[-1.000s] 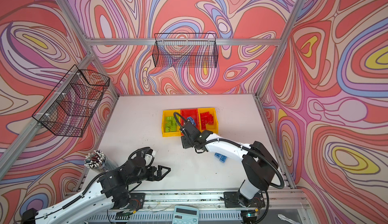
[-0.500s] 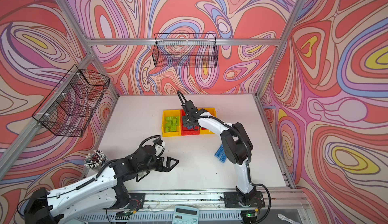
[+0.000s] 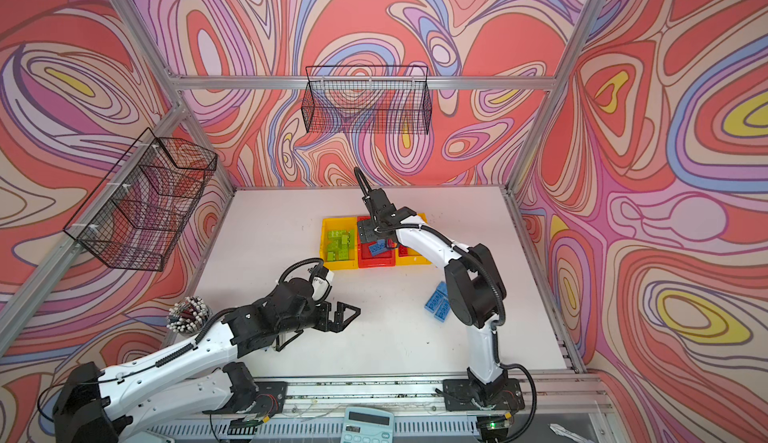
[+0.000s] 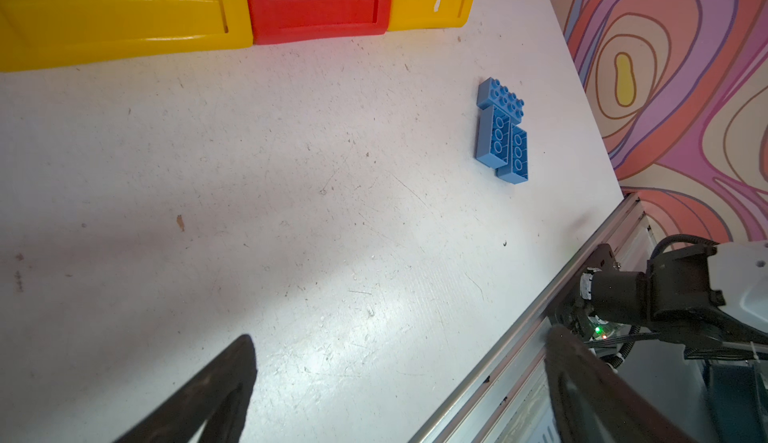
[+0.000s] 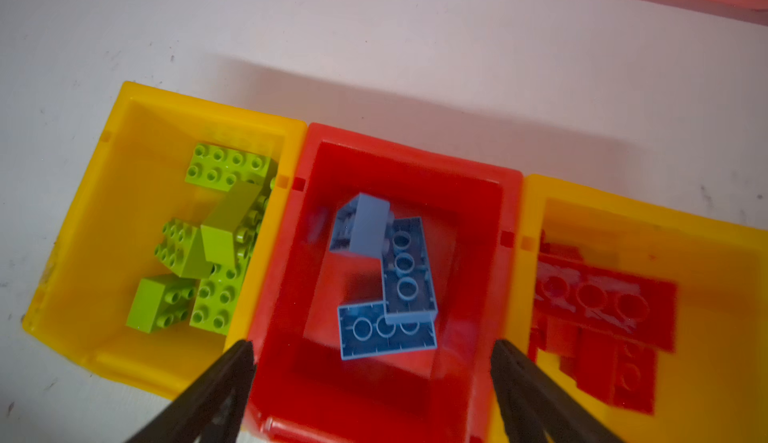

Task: Sort the legos into containers by color
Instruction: 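Move the right gripper back to the pair of light-blue bricks on the table, then lower the right gripper onto a light-blue brick and grasp it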

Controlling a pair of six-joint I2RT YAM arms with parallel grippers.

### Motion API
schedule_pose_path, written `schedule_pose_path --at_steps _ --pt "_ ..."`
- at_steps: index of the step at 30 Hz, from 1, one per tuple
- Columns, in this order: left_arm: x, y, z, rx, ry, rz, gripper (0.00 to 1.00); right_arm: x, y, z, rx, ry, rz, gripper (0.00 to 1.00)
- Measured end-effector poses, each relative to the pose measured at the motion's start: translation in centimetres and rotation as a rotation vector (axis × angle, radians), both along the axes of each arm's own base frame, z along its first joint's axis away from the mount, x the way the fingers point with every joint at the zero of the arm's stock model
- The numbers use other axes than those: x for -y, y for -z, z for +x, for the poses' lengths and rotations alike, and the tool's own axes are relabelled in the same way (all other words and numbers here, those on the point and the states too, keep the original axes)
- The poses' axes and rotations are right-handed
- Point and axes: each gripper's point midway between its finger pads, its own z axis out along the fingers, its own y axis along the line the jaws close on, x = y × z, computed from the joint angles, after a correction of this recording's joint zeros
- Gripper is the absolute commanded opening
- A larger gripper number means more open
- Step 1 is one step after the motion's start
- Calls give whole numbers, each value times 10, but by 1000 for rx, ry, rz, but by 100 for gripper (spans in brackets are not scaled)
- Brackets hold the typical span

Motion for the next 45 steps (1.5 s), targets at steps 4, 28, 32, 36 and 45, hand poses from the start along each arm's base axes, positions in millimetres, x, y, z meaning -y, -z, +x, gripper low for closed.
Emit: schedule_pose_path --at_steps 4,28,32,36,45 --pt "0 -15 -3 27 4 -47 100 27 -25 -32 33 35 12 94" --pt "74 -5 -60 9 246 -55 100 204 62 -169 -113 594 46 98" --pt "75 -9 -59 24 244 -72 100 211 70 -169 -118 667 88 98" --pt "72 -14 -58 46 234 -90 100 216 86 -172 -156 713 110 98" --pt "68 -17 -55 80 225 -85 100 213 112 -164 -220 743 137 98"
